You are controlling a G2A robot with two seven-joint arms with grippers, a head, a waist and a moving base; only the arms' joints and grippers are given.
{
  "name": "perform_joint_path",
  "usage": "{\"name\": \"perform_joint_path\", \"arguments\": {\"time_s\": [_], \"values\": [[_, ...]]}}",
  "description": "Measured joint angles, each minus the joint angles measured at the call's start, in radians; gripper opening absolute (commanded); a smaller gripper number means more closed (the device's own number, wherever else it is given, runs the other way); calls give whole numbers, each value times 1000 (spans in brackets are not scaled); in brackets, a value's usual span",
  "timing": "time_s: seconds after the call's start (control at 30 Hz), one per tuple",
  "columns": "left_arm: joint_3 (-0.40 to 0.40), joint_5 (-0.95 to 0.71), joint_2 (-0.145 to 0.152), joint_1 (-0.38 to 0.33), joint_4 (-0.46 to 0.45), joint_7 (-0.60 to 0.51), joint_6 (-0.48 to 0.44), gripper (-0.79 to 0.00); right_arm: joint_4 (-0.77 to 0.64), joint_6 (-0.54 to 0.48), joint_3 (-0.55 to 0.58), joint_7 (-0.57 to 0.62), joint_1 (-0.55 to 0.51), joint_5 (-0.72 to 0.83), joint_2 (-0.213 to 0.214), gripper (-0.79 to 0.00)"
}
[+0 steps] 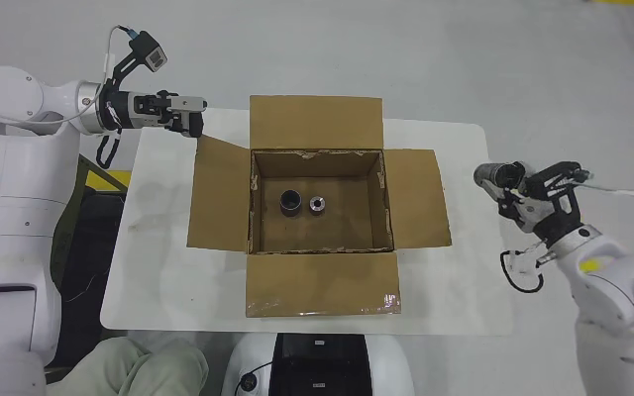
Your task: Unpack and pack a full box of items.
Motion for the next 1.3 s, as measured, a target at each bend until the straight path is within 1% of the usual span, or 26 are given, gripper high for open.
{"name": "perform_joint_path", "arguments": {"time_s": [0.23, 0.63, 0.8, 0.97, 1.17, 1.3], "values": [[0, 0, 0, 0, 0, 0, 0, 0, -15, -8, -95, 8, 69, 14, 2, -785], [0, 0, 0, 0, 0, 0, 0, 0, -5, 121, -383, 132, 238, 14, -15, -785], [0, 0, 0, 0, 0, 0, 0, 0, 29, 181, -496, 196, 306, 42, -27, -785], [0, 0, 0, 0, 0, 0, 0, 0, 93, 247, -609, 248, 380, 66, -44, -785], [0, 0, 0, 0, 0, 0, 0, 0, 150, 287, -703, 272, 440, 63, -60, -785], [0, 0, 0, 0, 0, 0, 0, 0, 173, 302, -753, 278, 461, 36, -68, -785]]}}
